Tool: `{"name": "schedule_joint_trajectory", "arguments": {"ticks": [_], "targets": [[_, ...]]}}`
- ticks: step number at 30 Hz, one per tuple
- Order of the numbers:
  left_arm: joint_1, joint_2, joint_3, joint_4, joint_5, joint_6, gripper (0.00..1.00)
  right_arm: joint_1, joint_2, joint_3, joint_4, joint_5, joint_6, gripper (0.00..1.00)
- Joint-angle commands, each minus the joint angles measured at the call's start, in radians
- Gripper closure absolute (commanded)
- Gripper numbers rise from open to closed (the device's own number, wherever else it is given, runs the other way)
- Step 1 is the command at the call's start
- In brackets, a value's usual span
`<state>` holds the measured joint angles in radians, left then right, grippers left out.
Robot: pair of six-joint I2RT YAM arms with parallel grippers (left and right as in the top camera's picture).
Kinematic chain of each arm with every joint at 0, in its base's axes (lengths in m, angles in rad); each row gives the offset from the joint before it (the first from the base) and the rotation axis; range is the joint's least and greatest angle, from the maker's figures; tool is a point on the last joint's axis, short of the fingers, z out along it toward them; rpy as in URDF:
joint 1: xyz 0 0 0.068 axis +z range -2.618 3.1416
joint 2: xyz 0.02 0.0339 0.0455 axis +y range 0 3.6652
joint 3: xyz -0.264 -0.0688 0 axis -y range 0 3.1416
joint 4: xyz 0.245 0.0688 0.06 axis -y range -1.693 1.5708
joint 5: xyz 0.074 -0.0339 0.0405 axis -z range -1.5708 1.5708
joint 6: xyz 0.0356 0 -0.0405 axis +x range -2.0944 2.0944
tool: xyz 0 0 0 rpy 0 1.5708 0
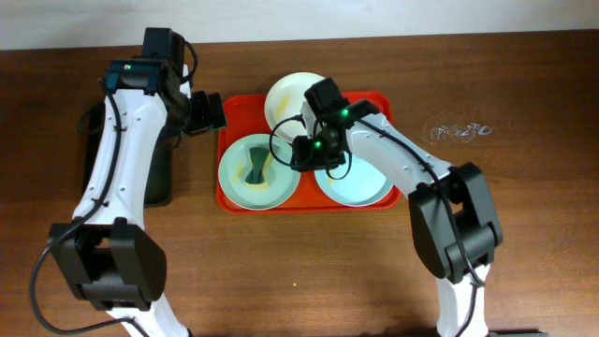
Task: Clean dirty plates on tray and stack at the side
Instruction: 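Grip the rim of the left pale green plate with the right gripper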
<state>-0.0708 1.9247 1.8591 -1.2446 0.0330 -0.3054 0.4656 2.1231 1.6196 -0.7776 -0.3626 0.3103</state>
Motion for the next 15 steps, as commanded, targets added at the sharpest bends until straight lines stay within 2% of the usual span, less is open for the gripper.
{"name": "schedule_joint_trajectory", "arguments": {"ticks": [1, 5, 7, 15], "targets": [[-0.001, 0.011, -0.01, 0.003, -0.003, 0.008, 0.01, 0.008, 0.034, 0.012, 0.031, 0.027, -0.006, 0.55], [-0.001, 0.011, -0.01, 0.003, -0.003, 0.008, 0.01, 0.033, 0.044, 0.007, 0.061, 0.033, -0.006, 0.55], [-0.001, 0.011, -0.011, -0.003, -0.003, 0.008, 0.01, 0.051, 0.044, 0.006, 0.049, 0.147, 0.048, 0.55], [-0.002, 0.013, -0.075, 0.019, 0.008, 0.008, 0.01, 0.053, 0.045, -0.06, 0.095, 0.183, 0.047, 0.55]]}}
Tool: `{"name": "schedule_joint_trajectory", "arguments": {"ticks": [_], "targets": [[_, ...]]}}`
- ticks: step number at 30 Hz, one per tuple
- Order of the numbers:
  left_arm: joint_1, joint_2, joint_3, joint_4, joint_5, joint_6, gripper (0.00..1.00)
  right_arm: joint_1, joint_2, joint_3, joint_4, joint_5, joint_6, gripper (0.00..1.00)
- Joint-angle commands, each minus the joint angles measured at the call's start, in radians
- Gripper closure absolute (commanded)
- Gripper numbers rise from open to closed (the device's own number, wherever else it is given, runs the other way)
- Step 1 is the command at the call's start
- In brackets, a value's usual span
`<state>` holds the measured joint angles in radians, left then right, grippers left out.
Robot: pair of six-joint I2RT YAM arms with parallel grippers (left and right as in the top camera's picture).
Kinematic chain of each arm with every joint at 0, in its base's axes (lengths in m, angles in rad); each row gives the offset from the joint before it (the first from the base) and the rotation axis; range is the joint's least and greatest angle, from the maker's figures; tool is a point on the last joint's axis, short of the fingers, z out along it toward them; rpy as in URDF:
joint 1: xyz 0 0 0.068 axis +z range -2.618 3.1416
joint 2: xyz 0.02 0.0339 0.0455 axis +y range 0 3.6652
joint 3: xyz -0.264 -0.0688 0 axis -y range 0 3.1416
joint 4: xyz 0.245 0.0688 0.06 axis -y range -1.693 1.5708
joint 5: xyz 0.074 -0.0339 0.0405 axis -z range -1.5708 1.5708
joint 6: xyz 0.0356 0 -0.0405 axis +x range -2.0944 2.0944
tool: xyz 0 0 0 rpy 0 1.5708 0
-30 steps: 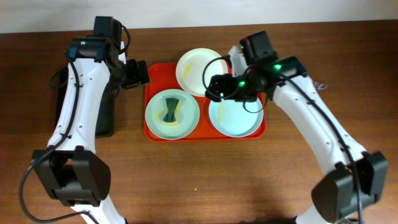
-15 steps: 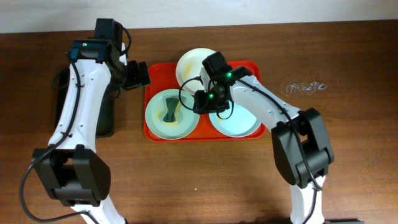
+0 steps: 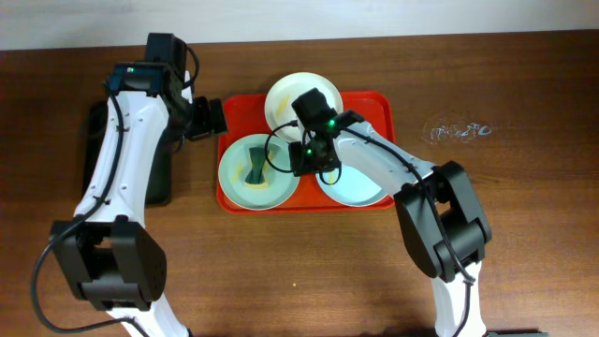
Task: Clean dirty plates on tray and stack at the side
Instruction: 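Grip the rim of the left pale green plate with the right gripper, then hold the plate with the right gripper and scrub it with the left sponge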
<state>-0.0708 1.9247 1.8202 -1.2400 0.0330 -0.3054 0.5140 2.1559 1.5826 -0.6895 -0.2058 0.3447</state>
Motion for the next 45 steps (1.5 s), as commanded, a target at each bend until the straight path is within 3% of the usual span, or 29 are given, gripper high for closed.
{"name": "schedule_joint_trajectory", "arguments": {"ticks": [1, 2, 6, 7, 9, 12, 14, 15, 20, 21, 22, 23, 26, 35, 37, 38, 39, 40, 45], "targets": [[-0.002, 0.013, -0.051, 0.026, 0.012, 0.008, 0.01, 0.005, 0.013, -0.025, 0.012, 0.027, 0.012, 0.56], [-0.002, 0.013, -0.06, 0.031, 0.012, 0.008, 0.0, 0.005, 0.013, -0.025, 0.016, 0.027, 0.012, 0.57], [-0.016, 0.014, -0.068, 0.035, 0.031, 0.009, 0.0, 0.005, 0.013, -0.027, 0.02, 0.027, 0.012, 0.82], [-0.026, 0.019, -0.068, 0.036, 0.031, 0.025, 0.0, 0.005, 0.013, -0.031, 0.02, 0.032, 0.012, 0.96], [-0.048, 0.047, -0.068, 0.036, 0.037, 0.054, 0.0, 0.003, 0.013, -0.032, 0.02, 0.031, 0.012, 0.96], [-0.072, 0.106, -0.068, 0.056, 0.131, 0.095, 0.08, 0.003, 0.013, -0.032, 0.021, 0.03, 0.012, 0.96], [-0.089, 0.151, -0.068, 0.074, 0.192, 0.121, 0.11, 0.003, 0.013, -0.034, 0.022, 0.031, 0.012, 0.79], [-0.097, 0.169, -0.068, 0.08, 0.192, 0.121, 0.11, 0.003, 0.013, -0.039, 0.026, 0.031, 0.012, 0.77], [-0.115, 0.196, -0.068, 0.081, 0.208, 0.165, 0.11, 0.003, 0.013, -0.061, 0.047, 0.031, 0.013, 0.78], [-0.117, 0.196, -0.068, 0.083, 0.208, 0.165, 0.14, 0.003, 0.013, -0.061, 0.049, 0.031, 0.013, 0.81], [-0.118, 0.198, -0.068, 0.087, 0.208, 0.165, 0.23, 0.003, 0.013, -0.061, 0.051, 0.031, 0.013, 0.92], [-0.118, 0.201, -0.068, 0.088, 0.209, 0.165, 0.33, 0.003, 0.013, -0.061, 0.05, 0.03, 0.013, 0.95], [-0.137, 0.224, -0.068, 0.098, 0.215, 0.165, 0.44, 0.003, 0.013, -0.061, 0.051, 0.03, 0.013, 0.95], [-0.185, 0.305, -0.068, 0.128, 0.27, 0.165, 0.54, 0.003, 0.013, -0.061, 0.055, 0.031, 0.012, 0.95], [-0.185, 0.317, -0.068, 0.152, 0.267, 0.164, 0.6, 0.003, 0.013, -0.061, 0.055, 0.031, 0.012, 0.94], [-0.185, 0.328, -0.068, 0.16, 0.267, 0.164, 0.64, 0.003, 0.013, -0.061, 0.055, 0.03, 0.012, 0.94], [-0.185, 0.341, -0.068, 0.166, 0.266, 0.164, 0.78, 0.003, 0.013, -0.061, 0.054, 0.031, 0.012, 0.94], [-0.184, 0.364, -0.068, 0.166, 0.234, 0.158, 1.0, 0.003, 0.013, -0.061, 0.054, 0.031, 0.012, 0.94], [-0.17, 0.362, -0.064, 0.155, -0.035, 0.082, 1.0, 0.003, 0.013, -0.061, 0.054, 0.031, 0.012, 0.94]]}}
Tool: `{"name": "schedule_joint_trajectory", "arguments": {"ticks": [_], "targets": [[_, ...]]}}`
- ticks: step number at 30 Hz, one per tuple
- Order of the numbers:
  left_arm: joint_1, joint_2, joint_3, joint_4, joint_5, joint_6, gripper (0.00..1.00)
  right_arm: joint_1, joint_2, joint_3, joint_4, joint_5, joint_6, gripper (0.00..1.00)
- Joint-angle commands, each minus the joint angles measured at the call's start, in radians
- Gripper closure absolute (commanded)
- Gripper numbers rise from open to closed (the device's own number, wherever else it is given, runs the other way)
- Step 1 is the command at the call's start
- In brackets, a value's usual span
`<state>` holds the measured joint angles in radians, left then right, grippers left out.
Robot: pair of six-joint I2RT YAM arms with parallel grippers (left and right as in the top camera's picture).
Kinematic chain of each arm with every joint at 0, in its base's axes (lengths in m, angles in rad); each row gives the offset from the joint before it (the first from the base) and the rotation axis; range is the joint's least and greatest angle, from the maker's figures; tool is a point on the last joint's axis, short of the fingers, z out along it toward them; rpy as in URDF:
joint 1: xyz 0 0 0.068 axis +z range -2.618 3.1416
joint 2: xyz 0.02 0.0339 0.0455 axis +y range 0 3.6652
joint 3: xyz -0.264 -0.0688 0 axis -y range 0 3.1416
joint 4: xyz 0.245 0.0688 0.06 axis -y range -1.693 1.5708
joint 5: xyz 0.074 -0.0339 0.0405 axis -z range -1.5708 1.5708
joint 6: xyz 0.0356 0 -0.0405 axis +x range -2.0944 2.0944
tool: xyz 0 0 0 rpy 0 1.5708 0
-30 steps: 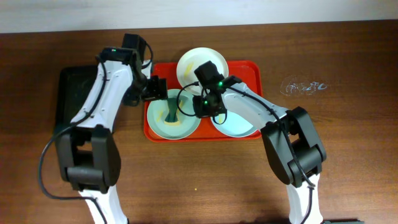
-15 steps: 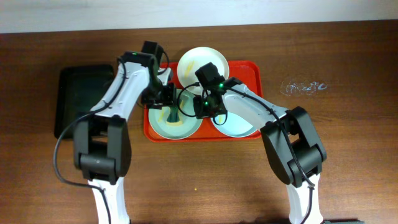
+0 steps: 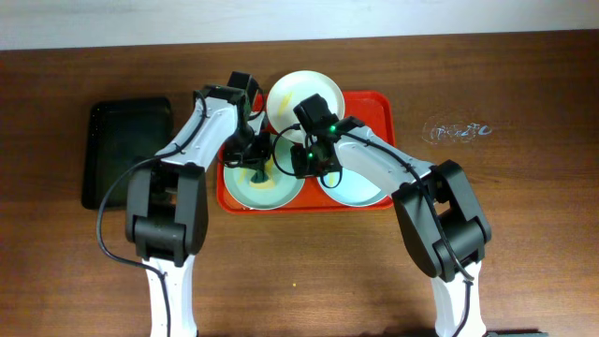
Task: Clean dirty plates on tray and stack at the side
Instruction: 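Hold the plate with the right gripper and scrub it with the left sponge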
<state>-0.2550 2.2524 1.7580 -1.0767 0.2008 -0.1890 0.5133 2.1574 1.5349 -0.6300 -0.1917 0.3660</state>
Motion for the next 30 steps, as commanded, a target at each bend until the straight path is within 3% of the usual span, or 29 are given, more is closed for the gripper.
{"name": "schedule_joint_trajectory", "arguments": {"ticks": [1, 6, 10, 14, 16, 19, 21, 25, 27, 28, 30], "targets": [[0.021, 0.034, 0.008, -0.018, -0.236, -0.034, 1.0, 0.003, 0.011, -0.014, -0.005, 0.017, -0.01, 0.94], [0.068, 0.034, 0.216, -0.174, -0.285, -0.159, 1.0, 0.003, 0.011, -0.014, -0.005, 0.017, -0.01, 0.94], [0.041, 0.048, 0.208, -0.158, -0.058, -0.158, 1.0, 0.003, 0.011, -0.014, 0.002, 0.017, -0.01, 0.94], [-0.023, 0.106, 0.134, -0.09, 0.013, -0.154, 1.0, 0.003, 0.011, -0.014, -0.001, 0.017, -0.01, 0.93], [-0.025, 0.118, 0.116, -0.087, -0.07, -0.155, 1.0, 0.003, 0.011, -0.014, -0.001, 0.017, -0.01, 0.94], [-0.019, 0.117, 0.109, -0.152, -0.373, -0.171, 1.0, 0.003, 0.011, -0.014, -0.001, 0.017, -0.01, 0.94], [-0.007, 0.117, 0.109, -0.215, -0.523, -0.246, 1.0, 0.003, 0.011, -0.014, -0.001, 0.018, -0.01, 0.93], [0.031, 0.082, 0.154, -0.27, -0.555, -0.271, 1.0, 0.003, 0.011, -0.014, 0.0, 0.017, -0.01, 0.93], [0.031, 0.054, 0.175, -0.266, -0.462, -0.262, 1.0, 0.003, 0.011, -0.014, 0.002, 0.017, -0.01, 0.93], [0.028, 0.035, 0.177, -0.229, -0.217, -0.192, 1.0, 0.003, 0.011, -0.014, 0.003, 0.017, -0.01, 0.94], [0.028, 0.036, 0.164, -0.183, 0.021, -0.095, 1.0, 0.003, 0.011, -0.014, 0.003, 0.017, -0.01, 0.93]]}}
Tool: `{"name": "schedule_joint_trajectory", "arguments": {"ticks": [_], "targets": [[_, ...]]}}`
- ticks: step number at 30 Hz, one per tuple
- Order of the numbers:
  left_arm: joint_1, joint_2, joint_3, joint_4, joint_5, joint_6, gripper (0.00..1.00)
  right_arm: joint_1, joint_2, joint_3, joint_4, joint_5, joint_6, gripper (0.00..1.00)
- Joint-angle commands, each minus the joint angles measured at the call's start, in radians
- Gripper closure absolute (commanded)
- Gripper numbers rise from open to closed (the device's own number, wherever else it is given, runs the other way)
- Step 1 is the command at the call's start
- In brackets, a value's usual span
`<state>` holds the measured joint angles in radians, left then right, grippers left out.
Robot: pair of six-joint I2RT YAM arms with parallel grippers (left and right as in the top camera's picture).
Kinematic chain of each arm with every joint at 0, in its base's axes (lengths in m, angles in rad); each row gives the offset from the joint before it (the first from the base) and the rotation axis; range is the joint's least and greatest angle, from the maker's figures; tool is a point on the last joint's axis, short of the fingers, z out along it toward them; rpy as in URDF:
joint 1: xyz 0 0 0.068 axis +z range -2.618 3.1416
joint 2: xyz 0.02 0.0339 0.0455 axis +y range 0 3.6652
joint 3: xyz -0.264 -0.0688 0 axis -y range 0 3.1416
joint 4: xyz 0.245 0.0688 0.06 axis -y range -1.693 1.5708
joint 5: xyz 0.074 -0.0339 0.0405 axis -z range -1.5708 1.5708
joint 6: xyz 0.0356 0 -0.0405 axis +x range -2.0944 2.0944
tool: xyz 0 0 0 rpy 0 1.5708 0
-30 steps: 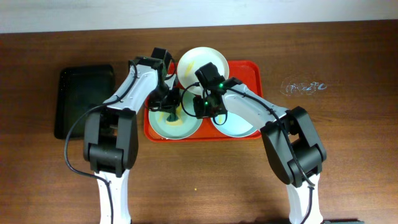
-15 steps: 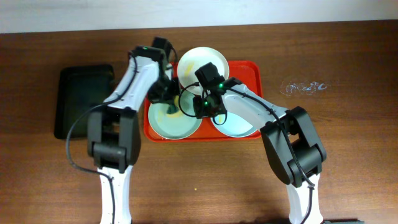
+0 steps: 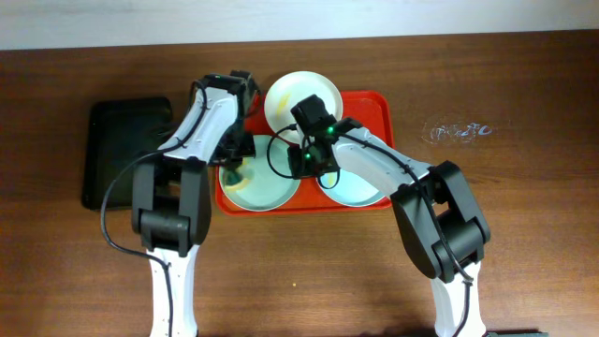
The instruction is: Clean dirty plates on tray and stack at the side
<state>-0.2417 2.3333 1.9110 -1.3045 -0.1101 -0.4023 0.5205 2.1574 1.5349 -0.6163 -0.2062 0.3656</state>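
A red tray [image 3: 376, 101] carries three plates: a pale green plate [image 3: 271, 187] on the left, a white plate [image 3: 301, 94] at the back and a light blue plate [image 3: 363, 187] on the right. My left gripper [image 3: 236, 168] is low over the green plate's left rim, with a dark green bow-shaped piece [image 3: 234, 176] at its tips, apparently shut on it. My right gripper [image 3: 301, 165] sits at the green plate's right rim and appears shut on it; its fingers are hidden under the wrist.
A black rectangular bin [image 3: 122, 140] lies on the table left of the tray. A faint clear smudge [image 3: 459, 131] marks the wood at the right. Both arms cross over the tray's back half.
The left gripper has moved from the middle of the green plate to its left rim, and the dark green piece has gone there with it. The right gripper has stayed at the plate's right rim.
The left gripper hovered off the tray's left edge while the dark piece lay in the middle of the green plate. The right gripper then moved to that plate's right rim. Later the left gripper was down on the piece, and now holds it at the left rim.
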Motion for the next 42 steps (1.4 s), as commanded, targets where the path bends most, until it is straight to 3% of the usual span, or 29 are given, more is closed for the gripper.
{"name": "schedule_joint_trajectory", "arguments": {"ticks": [1, 4, 7, 11, 15, 20, 25, 29, 37, 40, 42], "targets": [[0.012, -0.045, -0.008, 0.064, 0.391, 0.133, 1.0, -0.004, 0.011, -0.014, -0.011, 0.032, -0.009, 0.93], [-0.018, -0.045, -0.128, 0.155, 0.401, 0.135, 1.0, -0.004, 0.011, -0.014, -0.011, 0.032, -0.009, 0.93], [-0.019, -0.045, -0.166, 0.15, 0.338, 0.139, 1.0, -0.004, 0.011, -0.014, -0.011, 0.032, -0.009, 0.93], [-0.02, -0.066, -0.165, 0.119, 0.62, 0.445, 1.0, -0.004, 0.011, -0.014, -0.011, 0.032, -0.01, 0.93], [-0.016, -0.136, -0.161, 0.136, 0.645, 0.447, 1.0, -0.004, 0.011, -0.014, -0.011, 0.032, -0.01, 0.93], [-0.021, -0.132, -0.204, 0.21, 0.452, 0.286, 1.0, -0.004, 0.011, -0.014, -0.012, 0.031, -0.01, 0.93], [-0.016, -0.133, -0.352, 0.282, 0.042, 0.057, 1.0, -0.004, 0.011, -0.014, -0.018, 0.031, -0.01, 0.93], [-0.011, -0.203, -0.275, 0.219, -0.111, 0.021, 1.0, -0.004, 0.011, -0.014, -0.023, 0.032, -0.01, 0.93], [0.001, -0.454, -0.261, 0.23, -0.089, 0.005, 1.0, -0.004, 0.003, -0.011, -0.035, 0.015, -0.013, 0.96], [0.121, -0.544, -0.261, 0.238, 0.019, -0.018, 1.0, -0.003, -0.067, 0.055, -0.097, 0.021, -0.089, 0.96], [0.209, -0.551, -0.261, 0.226, 0.025, -0.018, 1.0, 0.025, -0.132, 0.138, -0.156, 0.185, -0.155, 0.96]]}}
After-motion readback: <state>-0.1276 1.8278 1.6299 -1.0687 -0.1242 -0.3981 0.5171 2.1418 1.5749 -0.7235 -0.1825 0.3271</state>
